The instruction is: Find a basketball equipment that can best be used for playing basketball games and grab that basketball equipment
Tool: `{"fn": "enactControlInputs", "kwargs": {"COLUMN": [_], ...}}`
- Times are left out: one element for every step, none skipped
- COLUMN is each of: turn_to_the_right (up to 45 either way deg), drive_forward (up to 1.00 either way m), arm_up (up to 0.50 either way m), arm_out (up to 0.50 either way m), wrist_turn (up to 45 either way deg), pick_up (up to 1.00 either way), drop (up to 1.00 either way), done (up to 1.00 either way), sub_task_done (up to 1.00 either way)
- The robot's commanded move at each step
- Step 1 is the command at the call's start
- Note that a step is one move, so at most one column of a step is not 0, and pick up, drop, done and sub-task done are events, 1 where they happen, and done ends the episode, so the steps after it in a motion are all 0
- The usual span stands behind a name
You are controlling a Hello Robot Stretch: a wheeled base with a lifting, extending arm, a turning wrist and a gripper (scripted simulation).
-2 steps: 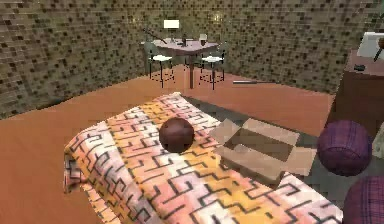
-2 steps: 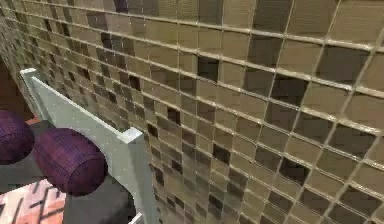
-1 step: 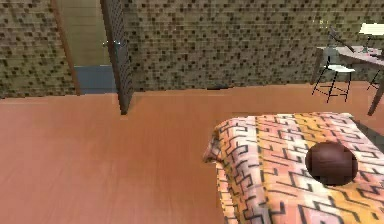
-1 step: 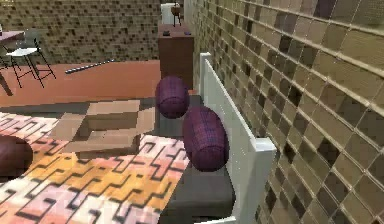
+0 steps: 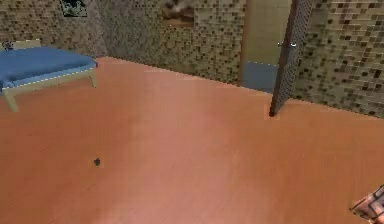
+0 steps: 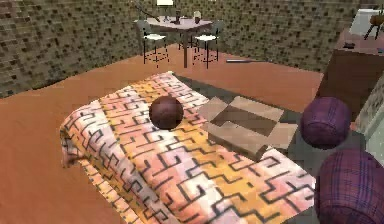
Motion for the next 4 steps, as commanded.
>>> {"fn": "enactControlInputs", "kwargs": {"turn_to_the_right": [45.0, 0.0, -27.0, 0.0], "drive_forward": [0.00, 0.50, 0.00, 0.00], "arm_up": [0.00, 0.00, 0.00, 0.50], "arm_out": [0.00, 0.00, 0.00, 0.00], "wrist_turn": [0.0, 0.0, 0.0, 0.0], "pick_up": [0.00, 0.00, 0.00, 0.00], "drop": [0.00, 0.00, 0.00, 0.00], "done": [0.00, 0.00, 0.00, 0.00], "sub_task_done": [0.00, 0.00, 0.00, 0.00]}}
